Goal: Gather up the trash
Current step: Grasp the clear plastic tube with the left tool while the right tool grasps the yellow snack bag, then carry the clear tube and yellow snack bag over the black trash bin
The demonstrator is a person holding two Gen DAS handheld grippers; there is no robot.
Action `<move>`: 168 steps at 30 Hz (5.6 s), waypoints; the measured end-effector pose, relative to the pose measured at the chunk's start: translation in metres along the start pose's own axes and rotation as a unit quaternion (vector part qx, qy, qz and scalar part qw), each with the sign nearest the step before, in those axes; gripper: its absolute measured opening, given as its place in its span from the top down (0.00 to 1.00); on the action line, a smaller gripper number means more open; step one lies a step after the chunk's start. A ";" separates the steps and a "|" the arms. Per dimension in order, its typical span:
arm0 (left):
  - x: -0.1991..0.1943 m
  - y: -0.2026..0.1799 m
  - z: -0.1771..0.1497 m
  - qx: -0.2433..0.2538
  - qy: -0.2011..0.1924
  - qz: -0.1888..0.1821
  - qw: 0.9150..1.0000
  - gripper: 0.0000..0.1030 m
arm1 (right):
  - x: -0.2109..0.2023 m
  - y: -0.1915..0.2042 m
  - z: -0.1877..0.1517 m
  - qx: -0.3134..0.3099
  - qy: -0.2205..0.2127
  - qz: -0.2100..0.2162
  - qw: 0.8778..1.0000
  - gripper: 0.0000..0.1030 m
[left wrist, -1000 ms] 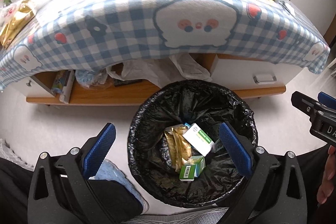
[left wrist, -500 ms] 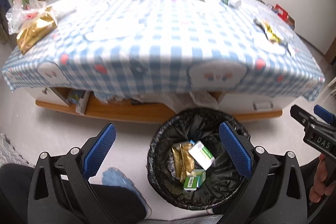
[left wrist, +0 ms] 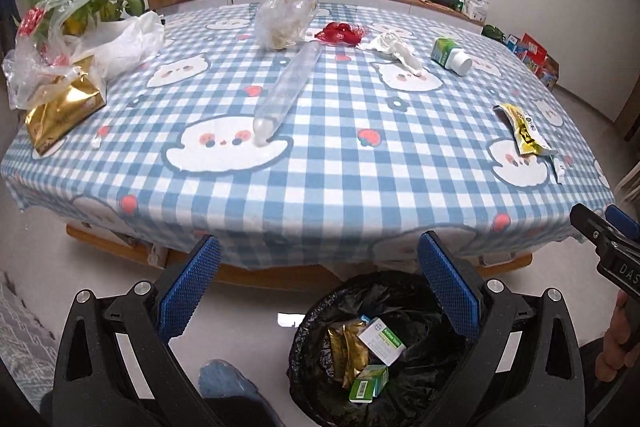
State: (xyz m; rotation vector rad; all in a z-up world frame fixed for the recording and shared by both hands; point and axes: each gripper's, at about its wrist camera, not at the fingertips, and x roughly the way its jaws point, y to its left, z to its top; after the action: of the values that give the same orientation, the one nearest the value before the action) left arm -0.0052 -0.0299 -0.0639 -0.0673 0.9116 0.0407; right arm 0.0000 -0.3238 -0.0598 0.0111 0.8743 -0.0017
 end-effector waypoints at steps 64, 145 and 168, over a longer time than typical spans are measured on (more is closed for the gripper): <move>0.150 0.019 0.146 -0.004 0.052 0.036 0.998 0.76 | 0.143 -0.009 0.108 0.005 0.073 -0.029 0.997 0.73; -0.053 0.026 -0.076 -0.022 0.031 -0.009 0.999 0.76 | -0.056 0.086 -0.059 -0.032 0.037 0.046 0.998 0.74; 0.013 0.034 -0.123 -0.037 0.101 0.010 0.994 0.76 | 0.019 0.095 -0.115 -0.045 0.125 0.027 0.991 0.74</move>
State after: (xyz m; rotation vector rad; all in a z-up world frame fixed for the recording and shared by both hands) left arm -0.0962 -0.0055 -0.1506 -0.1331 1.1140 0.0867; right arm -0.0757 -0.2276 -0.1478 -0.0499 1.1237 0.0922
